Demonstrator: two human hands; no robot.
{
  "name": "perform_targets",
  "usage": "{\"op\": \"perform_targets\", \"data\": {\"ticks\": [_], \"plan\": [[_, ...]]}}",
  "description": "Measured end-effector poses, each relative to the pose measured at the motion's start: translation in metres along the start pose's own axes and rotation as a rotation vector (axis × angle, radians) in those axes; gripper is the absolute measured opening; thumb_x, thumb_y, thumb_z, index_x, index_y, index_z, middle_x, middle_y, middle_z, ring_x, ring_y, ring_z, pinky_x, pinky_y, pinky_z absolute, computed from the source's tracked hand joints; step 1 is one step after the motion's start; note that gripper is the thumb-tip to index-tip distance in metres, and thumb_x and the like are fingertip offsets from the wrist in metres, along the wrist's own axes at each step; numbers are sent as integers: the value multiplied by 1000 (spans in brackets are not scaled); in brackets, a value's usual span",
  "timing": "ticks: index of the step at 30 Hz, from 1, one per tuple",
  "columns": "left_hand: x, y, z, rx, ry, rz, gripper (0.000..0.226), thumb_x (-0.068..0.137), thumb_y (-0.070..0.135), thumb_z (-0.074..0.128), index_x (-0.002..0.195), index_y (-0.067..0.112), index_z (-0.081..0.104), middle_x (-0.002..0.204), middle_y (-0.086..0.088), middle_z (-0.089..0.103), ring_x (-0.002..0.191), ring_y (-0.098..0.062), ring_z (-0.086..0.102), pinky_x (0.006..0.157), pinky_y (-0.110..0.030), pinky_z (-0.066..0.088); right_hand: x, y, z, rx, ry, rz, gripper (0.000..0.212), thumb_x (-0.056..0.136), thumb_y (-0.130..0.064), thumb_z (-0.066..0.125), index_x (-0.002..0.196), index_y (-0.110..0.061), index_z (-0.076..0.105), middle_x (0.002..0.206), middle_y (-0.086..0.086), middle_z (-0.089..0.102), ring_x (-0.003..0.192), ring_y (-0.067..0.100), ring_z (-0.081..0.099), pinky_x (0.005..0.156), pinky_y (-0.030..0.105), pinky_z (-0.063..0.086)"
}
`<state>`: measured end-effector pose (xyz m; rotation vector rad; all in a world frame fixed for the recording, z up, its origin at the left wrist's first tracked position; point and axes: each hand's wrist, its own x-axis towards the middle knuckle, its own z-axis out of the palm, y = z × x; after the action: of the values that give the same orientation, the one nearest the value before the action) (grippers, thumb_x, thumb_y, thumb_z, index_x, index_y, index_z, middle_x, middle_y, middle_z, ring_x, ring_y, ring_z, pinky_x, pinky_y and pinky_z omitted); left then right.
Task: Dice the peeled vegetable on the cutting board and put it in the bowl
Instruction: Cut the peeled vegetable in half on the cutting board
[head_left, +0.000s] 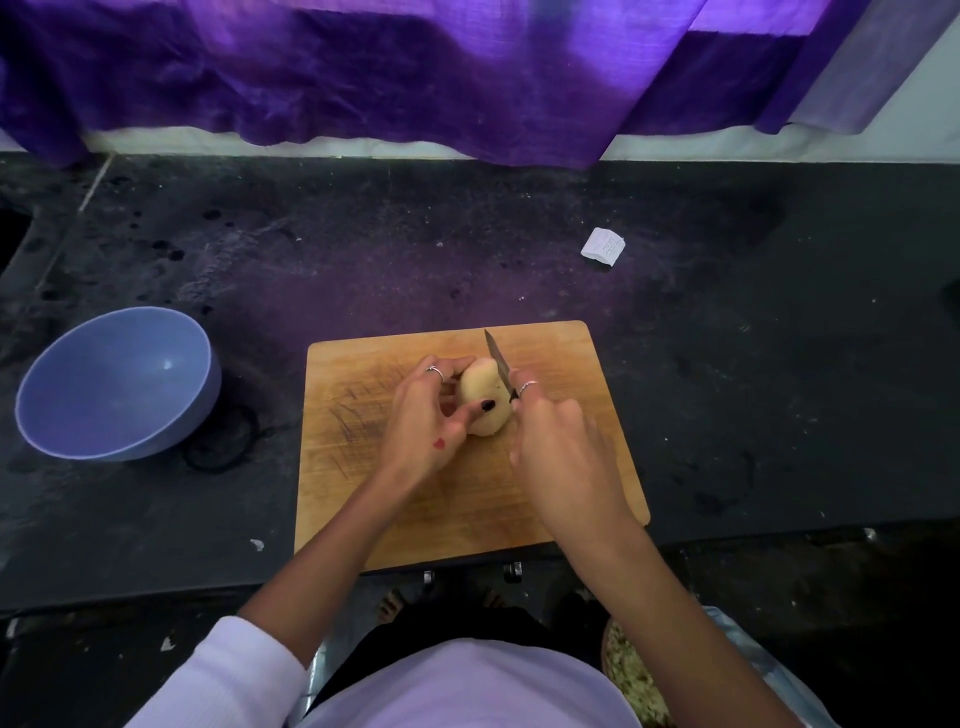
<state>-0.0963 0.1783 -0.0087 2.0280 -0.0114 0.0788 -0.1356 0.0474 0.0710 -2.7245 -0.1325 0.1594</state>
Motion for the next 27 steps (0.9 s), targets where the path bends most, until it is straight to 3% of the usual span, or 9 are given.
{"op": "perform_targets", "data": {"ticks": [3, 9, 13, 16, 18, 23, 27], "plan": [[3, 2, 3, -6, -14, 17, 42, 76, 8, 76, 116, 14, 65, 104, 5, 58, 95, -12, 60, 84, -23, 52, -4, 5, -4, -66, 3, -28, 60, 96, -16, 48, 149, -18, 19, 107, 7, 60, 93, 23, 57, 65, 30, 36], [6, -4, 5, -49, 7, -28, 37, 80, 13, 73, 116, 15, 64, 107, 4, 59, 95, -14, 62, 88, -37, 53, 18, 5, -5, 15, -14, 7, 41, 96, -20, 49, 136, -19, 39, 98, 6, 62, 86, 24, 59, 62, 31, 38], [1, -9, 2, -24, 50, -85, 45, 83, 24, 71, 125, 17, 60, 112, -1, 63, 95, -7, 62, 85, -27, 54, 24, -3, 1, 49, -42, -11, 40, 97, -20, 47, 135, -21, 39, 97, 7, 62, 88, 26, 61, 64, 34, 45], [-3, -10, 3, -48, 78, -93, 49, 84, 21, 70, 131, 21, 55, 118, 1, 60, 102, -8, 60, 87, -29, 54, 27, -6, 0, 62, -82, -44, 45, 95, -19, 50, 139, -21, 37, 99, 7, 63, 89, 25, 62, 68, 36, 51], [-6, -11, 2, -42, 62, -72, 54, 82, 18, 72, 133, 23, 52, 121, 3, 55, 108, -9, 56, 90, -23, 52, 29, -4, -1, 74, -93, -43, 44, 95, -18, 50, 138, -20, 40, 99, 7, 63, 89, 26, 62, 70, 38, 52], [-12, -9, 1, -22, -56, 8, 79, 74, 15, 78, 143, 20, 40, 125, 10, 43, 115, -5, 49, 92, -13, 47, 33, 5, -5, 112, -138, -36, 45, 96, -17, 51, 138, -23, 39, 76, -8, 47, 72, 18, 55, 60, 30, 42], [-9, -8, 1, 47, -37, 48, 78, 76, 16, 77, 143, 17, 39, 125, 9, 42, 114, -6, 48, 90, -12, 47, 33, 10, -4, 117, -158, -29, 46, 97, -18, 49, 140, -24, 36, 79, -2, 54, 66, 15, 52, 54, 29, 39]]}}
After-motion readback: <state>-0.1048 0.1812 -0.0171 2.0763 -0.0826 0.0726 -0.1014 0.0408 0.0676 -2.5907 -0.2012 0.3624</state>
